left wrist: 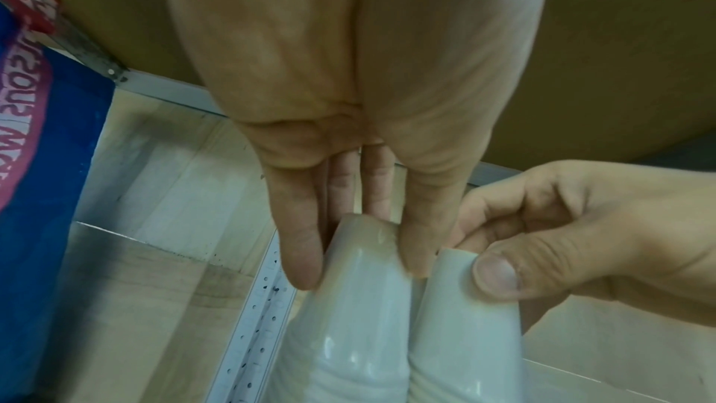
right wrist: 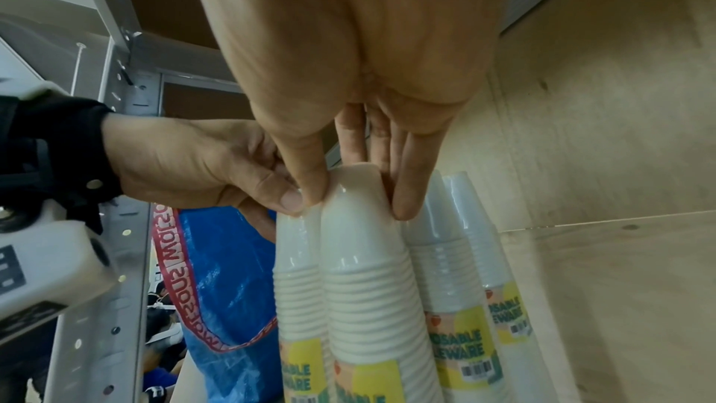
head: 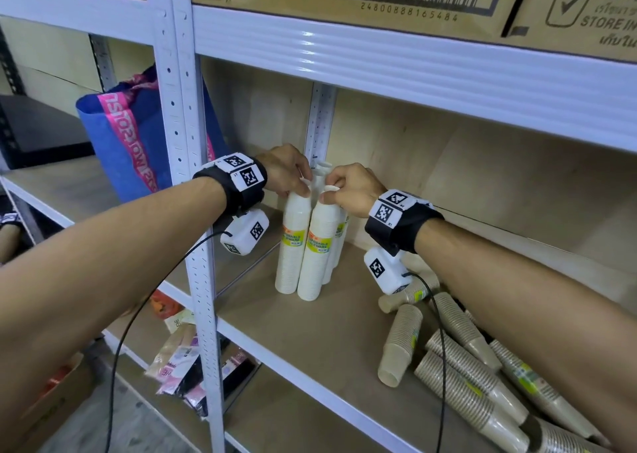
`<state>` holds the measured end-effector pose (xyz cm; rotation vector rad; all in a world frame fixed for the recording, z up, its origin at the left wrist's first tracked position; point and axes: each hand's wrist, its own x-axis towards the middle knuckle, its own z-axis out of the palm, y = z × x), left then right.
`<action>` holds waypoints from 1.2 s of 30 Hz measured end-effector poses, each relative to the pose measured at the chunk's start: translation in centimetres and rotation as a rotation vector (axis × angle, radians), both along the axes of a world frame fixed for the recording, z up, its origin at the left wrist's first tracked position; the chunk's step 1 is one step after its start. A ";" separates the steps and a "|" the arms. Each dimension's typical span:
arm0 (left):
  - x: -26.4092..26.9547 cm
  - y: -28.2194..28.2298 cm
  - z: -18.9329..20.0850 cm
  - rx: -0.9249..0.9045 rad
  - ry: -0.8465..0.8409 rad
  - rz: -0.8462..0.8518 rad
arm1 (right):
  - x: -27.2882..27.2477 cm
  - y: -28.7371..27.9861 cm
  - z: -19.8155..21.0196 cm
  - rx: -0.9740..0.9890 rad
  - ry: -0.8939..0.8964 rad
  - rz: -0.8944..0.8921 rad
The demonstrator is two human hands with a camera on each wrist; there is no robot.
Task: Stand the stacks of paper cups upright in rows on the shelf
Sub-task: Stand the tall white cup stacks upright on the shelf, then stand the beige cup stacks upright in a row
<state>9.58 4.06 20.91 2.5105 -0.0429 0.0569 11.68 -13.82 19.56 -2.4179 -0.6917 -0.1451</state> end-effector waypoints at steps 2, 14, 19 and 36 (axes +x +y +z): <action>0.0 -0.1 0.3 0.004 -0.012 -0.002 | 0.0 -0.2 0.2 0.008 0.001 0.007; -0.7 -4.4 4.9 0.025 -0.105 -0.125 | -0.7 -5.5 2.1 -0.001 -0.001 -0.094; -0.7 -8.8 4.1 0.032 -0.133 -0.245 | -1.9 -10.3 0.9 -0.078 0.028 -0.186; 3.3 -18.9 -11.9 -0.016 0.131 -0.373 | -10.2 -24.3 -9.8 -0.156 0.295 -0.409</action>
